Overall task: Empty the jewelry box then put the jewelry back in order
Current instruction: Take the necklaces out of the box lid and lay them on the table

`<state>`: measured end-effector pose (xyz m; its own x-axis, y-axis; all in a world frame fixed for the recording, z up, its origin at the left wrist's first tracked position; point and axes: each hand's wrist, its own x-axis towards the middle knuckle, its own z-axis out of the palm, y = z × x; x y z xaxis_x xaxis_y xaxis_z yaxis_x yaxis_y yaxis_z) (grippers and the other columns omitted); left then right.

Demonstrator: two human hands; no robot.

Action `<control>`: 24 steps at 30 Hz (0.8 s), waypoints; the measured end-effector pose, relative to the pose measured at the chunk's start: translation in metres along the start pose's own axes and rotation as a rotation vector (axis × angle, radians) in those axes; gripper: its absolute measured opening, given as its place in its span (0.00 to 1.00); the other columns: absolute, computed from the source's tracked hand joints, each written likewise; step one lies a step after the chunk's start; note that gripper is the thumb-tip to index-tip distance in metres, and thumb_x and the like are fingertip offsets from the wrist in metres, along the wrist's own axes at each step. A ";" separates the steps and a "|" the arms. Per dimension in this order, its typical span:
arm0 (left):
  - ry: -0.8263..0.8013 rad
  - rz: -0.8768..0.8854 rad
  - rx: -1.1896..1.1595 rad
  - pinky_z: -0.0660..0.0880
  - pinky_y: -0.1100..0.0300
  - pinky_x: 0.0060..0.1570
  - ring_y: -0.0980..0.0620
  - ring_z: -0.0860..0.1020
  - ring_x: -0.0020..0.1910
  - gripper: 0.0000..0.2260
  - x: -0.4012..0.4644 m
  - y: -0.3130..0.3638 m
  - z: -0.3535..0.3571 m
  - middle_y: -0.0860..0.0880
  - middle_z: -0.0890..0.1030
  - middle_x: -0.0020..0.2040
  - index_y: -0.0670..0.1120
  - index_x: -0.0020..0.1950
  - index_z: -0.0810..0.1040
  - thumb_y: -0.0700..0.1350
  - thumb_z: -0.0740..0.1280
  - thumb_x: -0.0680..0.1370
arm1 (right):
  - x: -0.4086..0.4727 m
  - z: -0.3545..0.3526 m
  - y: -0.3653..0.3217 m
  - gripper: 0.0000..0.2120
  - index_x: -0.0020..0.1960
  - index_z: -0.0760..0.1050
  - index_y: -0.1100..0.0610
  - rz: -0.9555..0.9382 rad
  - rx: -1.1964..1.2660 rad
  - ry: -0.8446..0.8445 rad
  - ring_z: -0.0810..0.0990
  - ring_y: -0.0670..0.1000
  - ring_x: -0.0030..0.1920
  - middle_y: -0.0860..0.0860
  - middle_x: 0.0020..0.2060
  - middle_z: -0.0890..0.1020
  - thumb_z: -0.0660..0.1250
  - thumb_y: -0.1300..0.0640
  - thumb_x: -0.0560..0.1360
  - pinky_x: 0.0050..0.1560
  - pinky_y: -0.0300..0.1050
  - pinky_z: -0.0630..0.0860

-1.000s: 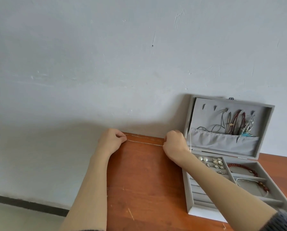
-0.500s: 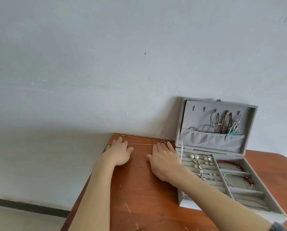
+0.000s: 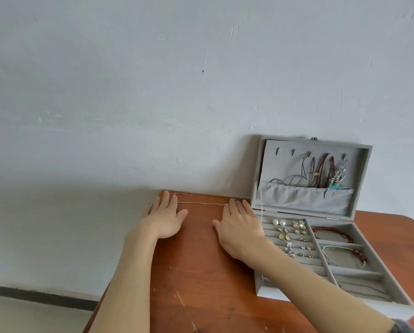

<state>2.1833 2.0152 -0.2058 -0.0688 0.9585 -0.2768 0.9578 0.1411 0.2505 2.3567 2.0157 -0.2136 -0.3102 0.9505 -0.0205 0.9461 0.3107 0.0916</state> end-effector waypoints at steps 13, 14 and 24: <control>0.063 -0.013 0.012 0.35 0.42 0.70 0.52 0.37 0.75 0.28 0.010 -0.001 0.015 0.54 0.39 0.76 0.50 0.76 0.43 0.60 0.42 0.80 | 0.001 0.000 0.001 0.39 0.74 0.44 0.67 0.053 -0.034 -0.109 0.47 0.56 0.76 0.62 0.75 0.50 0.36 0.37 0.77 0.75 0.49 0.40; 0.073 -0.010 0.017 0.36 0.42 0.70 0.52 0.37 0.75 0.27 0.011 -0.001 0.016 0.54 0.39 0.76 0.50 0.76 0.43 0.60 0.42 0.80 | 0.000 0.000 0.002 0.39 0.74 0.44 0.67 0.049 -0.024 -0.107 0.47 0.56 0.76 0.61 0.75 0.50 0.36 0.37 0.77 0.75 0.49 0.40; 0.382 0.238 -0.237 0.52 0.52 0.73 0.53 0.50 0.75 0.23 0.002 0.022 0.003 0.52 0.54 0.77 0.51 0.74 0.56 0.55 0.51 0.80 | -0.048 -0.035 0.022 0.28 0.75 0.49 0.57 -0.202 0.363 0.085 0.53 0.51 0.75 0.52 0.75 0.55 0.48 0.44 0.80 0.73 0.48 0.52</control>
<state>2.2047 2.0194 -0.2039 0.0036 0.9868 0.1618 0.8726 -0.0821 0.4815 2.3889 1.9767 -0.1763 -0.4846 0.8709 0.0819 0.8323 0.4879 -0.2629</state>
